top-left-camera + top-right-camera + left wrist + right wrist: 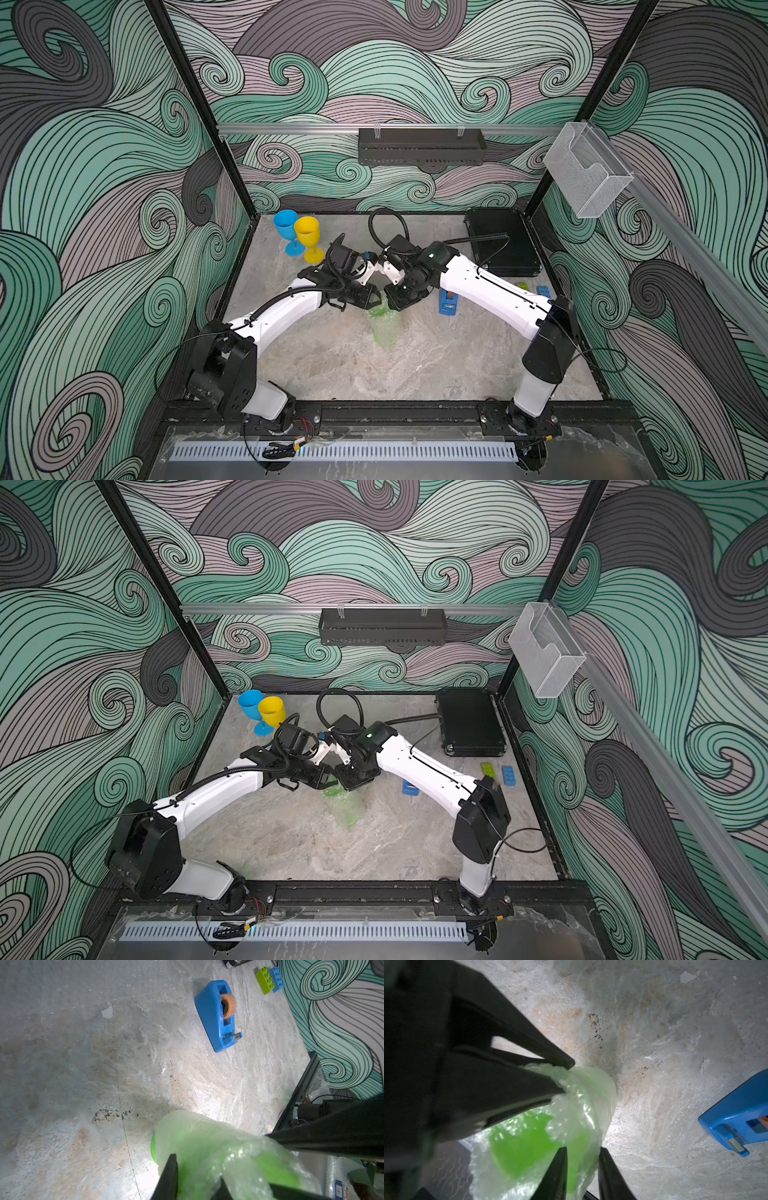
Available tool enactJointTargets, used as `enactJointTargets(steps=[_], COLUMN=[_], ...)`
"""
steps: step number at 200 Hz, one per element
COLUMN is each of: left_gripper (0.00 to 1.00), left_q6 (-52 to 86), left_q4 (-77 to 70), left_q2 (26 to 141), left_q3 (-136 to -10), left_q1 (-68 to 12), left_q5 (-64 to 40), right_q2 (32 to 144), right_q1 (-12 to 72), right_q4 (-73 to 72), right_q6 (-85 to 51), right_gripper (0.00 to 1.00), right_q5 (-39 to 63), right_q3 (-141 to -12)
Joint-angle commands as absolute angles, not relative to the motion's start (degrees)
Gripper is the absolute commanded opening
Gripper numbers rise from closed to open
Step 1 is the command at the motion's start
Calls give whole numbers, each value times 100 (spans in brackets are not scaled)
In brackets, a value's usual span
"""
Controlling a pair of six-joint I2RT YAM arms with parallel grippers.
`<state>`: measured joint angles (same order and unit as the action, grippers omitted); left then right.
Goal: Wrap wine glasses in bubble wrap
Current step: Pick up the bubble wrap from the center of the board, then place the bubble wrap at the corner of the board.
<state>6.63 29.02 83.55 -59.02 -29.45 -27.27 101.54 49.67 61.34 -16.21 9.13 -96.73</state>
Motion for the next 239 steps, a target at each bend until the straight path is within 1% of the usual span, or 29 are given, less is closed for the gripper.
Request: enactJointTargets(steps=[1, 18, 58, 76, 91, 102, 123, 146, 157, 167, 190, 201, 209, 217, 239], left_gripper=[13, 0, 0, 0, 0, 0, 0, 0, 0, 0, 0, 0, 0, 0, 0], left_q6=[408, 290, -183, -516, -841, -1082, -1703, -2107, -2290, -2473, -2655, -2737, -2751, -2749, -2832], left_q4=[3811, 3916, 4254, 4421, 4581, 4671, 4924, 4974, 5051, 5221, 5454, 5459, 5418, 5349, 5292], left_q2=[8589, 8549, 8192, 7736, 7437, 7216, 6913, 6776, 6851, 6973, 7379, 7610, 7779, 7961, 8700], left_q3=[-5698, -5776, -6068, -6146, -6228, -6285, -6496, -6730, -6925, -7148, -7765, -8043, -8232, -8400, -8959], left_q1=[-3062, -3098, -3096, -2967, -2635, -2370, -1896, -1291, -1050, -807, -87, 257, 518, 776, 1284], left_q5=[-2225, -2156, -1813, -1721, -1680, -1552, -1143, -431, -54, 86, 110, 119, 114, 78, 31], right_q2=[9765, 9642, 9095, 8655, 8194, 7840, 7235, 6716, 6536, 6417, 6285, 6306, 6343, 6378, 6502], right_q1=[4945, 4880, 4680, 4496, 4235, 4046, 3621, 3226, 3077, 2938, 2740, 2695, 2664, 2648, 2641], right_q4=[6088, 6065, 5980, 5881, 5860, 5797, 5735, 5734, 5733, 5739, 5739, 5739, 5744, 5739, 5642], right_q6=[-1559, -1573, -1646, -1644, -1661, -1620, -1507, -1371, -1348, -1367, -1436, -1453, -1487, -1514, -1538], right_gripper=[37, 40, 44, 45, 47, 50, 54, 66, 72, 77, 87, 94, 98, 99, 100], right_q5=[1168, 1167, 1099, 999, 987, 953, 810, 634, 527, 480, 527, 573, 607, 643, 679], right_q3=[-9689, -9584, -9252, -8955, -8660, -8403, -7958, -7658, -7551, -7465, -7312, -7241, -7210, -7192, -7113])
